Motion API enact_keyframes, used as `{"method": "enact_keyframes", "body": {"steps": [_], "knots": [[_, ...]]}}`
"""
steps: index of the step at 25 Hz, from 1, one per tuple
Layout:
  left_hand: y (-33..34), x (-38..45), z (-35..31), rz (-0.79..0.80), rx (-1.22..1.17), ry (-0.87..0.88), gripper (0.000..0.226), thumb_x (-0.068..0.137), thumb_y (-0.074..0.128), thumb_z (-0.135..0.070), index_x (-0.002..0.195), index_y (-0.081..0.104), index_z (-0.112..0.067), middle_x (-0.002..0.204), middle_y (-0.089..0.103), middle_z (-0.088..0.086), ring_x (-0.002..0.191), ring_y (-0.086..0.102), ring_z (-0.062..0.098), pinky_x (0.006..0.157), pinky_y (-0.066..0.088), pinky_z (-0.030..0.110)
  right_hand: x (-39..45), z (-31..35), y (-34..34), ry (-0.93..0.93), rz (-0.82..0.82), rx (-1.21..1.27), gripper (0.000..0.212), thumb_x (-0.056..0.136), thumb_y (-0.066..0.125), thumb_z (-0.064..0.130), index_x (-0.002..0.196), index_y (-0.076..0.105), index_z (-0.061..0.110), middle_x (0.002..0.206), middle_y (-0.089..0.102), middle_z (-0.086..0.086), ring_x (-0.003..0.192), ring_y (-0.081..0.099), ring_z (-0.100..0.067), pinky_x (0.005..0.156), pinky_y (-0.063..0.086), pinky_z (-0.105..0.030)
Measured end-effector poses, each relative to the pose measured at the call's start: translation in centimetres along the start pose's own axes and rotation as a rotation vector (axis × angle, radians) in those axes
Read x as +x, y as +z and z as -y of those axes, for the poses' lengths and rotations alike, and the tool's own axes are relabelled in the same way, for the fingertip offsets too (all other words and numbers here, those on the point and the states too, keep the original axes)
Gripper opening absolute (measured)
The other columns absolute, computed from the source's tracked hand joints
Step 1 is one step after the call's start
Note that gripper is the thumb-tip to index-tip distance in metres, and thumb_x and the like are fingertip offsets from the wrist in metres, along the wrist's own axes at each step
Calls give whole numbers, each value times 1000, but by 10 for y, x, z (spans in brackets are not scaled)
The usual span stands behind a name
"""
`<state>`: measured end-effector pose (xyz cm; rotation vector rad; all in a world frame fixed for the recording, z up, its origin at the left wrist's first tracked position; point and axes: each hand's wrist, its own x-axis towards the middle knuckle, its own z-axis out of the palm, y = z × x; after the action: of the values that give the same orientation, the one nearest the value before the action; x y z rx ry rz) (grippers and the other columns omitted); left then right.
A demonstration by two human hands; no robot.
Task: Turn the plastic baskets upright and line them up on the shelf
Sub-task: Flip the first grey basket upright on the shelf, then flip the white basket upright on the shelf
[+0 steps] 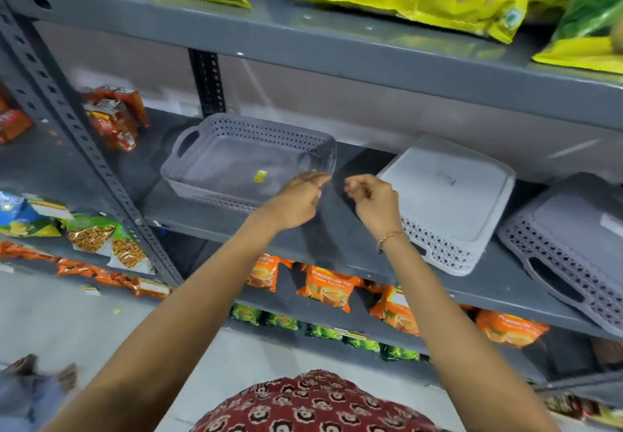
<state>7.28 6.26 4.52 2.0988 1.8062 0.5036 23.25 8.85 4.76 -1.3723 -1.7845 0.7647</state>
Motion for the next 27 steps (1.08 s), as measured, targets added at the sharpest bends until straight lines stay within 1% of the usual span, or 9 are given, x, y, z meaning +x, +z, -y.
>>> {"method": "enact_keyframes", "body": {"steps": [4, 8, 10, 12, 14, 17, 18, 21, 27], "knots": [[46, 33, -58, 131, 50, 183, 56, 98, 40, -16, 149, 17, -6, 160, 15, 9, 150, 5, 23, 121, 0, 38, -16, -41, -71, 145, -187, 95, 29, 84, 46, -10, 96, 68, 3, 80, 68, -8, 81, 66, -25, 91, 55, -39], [79, 50, -109, 207, 212, 269, 73, 96, 45, -33, 151, 2, -11, 162, -5, 5, 148, -16, 23, 116, -17, 43, -41, -79, -132, 336, -383, 80, 22, 91, 48, -1, 102, 67, 2, 95, 70, -15, 89, 62, -20, 82, 49, -21], [90, 50, -116, 247, 255, 270, 91, 90, 51, -45, 150, -10, -13, 160, -17, 5, 146, -24, 24, 115, -19, 45, -53, -97, -146, 459, -526, 89, 22, 94, 47, 4, 101, 66, -2, 99, 68, -14, 90, 57, -19, 79, 45, -21], [102, 47, -116, 261, 262, 285, 109, 81, 61, -53, 149, -16, -14, 158, -25, 6, 144, -27, 25, 117, -18, 48, -62, -118, -154, 618, -581, 206, 23, 93, 44, 4, 83, 63, -5, 77, 60, -11, 80, 51, -20, 73, 46, -32], [112, 44, -113, 236, 242, 293, 120, 74, 67, -55, 149, -16, -14, 157, -26, 9, 144, -28, 27, 118, -15, 50, -66, -136, -155, 799, -490, 381, 34, 93, 43, 2, 60, 48, 6, 61, 44, -5, 63, 44, -19, 59, 38, -27], [121, 41, -110, 170, 270, 308, 122, 70, 69, -56, 149, -12, -11, 158, -21, 13, 145, -23, 31, 119, -10, 52, -62, -154, -152, 1019, -332, 819, 31, 94, 43, 7, 64, 48, 10, 60, 53, -10, 58, 52, -22, 74, 60, -37], [122, 39, -110, 150, 272, 303, 121, 70, 69, -55, 149, -11, -10, 159, -18, 13, 146, -20, 31, 120, -8, 52, -61, -154, -152, 1036, -292, 918, 27, 94, 44, 7, 67, 51, 8, 59, 56, -10, 56, 54, -20, 59, 58, -30], [122, 34, -112, 104, 224, 267, 114, 75, 69, -50, 150, -6, -9, 160, -11, 13, 147, -16, 30, 121, -5, 51, -53, -149, -157, 1020, -232, 1016, 19, 94, 47, 9, 79, 58, 6, 77, 62, -10, 71, 59, -19, 58, 49, -28], [107, 34, -114, -128, 106, 156, 108, 75, 73, -42, 150, 3, -7, 160, 6, 13, 149, 1, 30, 122, 6, 48, -40, -99, -175, 785, -146, 1139, 19, 96, 46, 7, 82, 58, 7, 83, 62, -8, 76, 60, -16, 63, 52, -28]]}}
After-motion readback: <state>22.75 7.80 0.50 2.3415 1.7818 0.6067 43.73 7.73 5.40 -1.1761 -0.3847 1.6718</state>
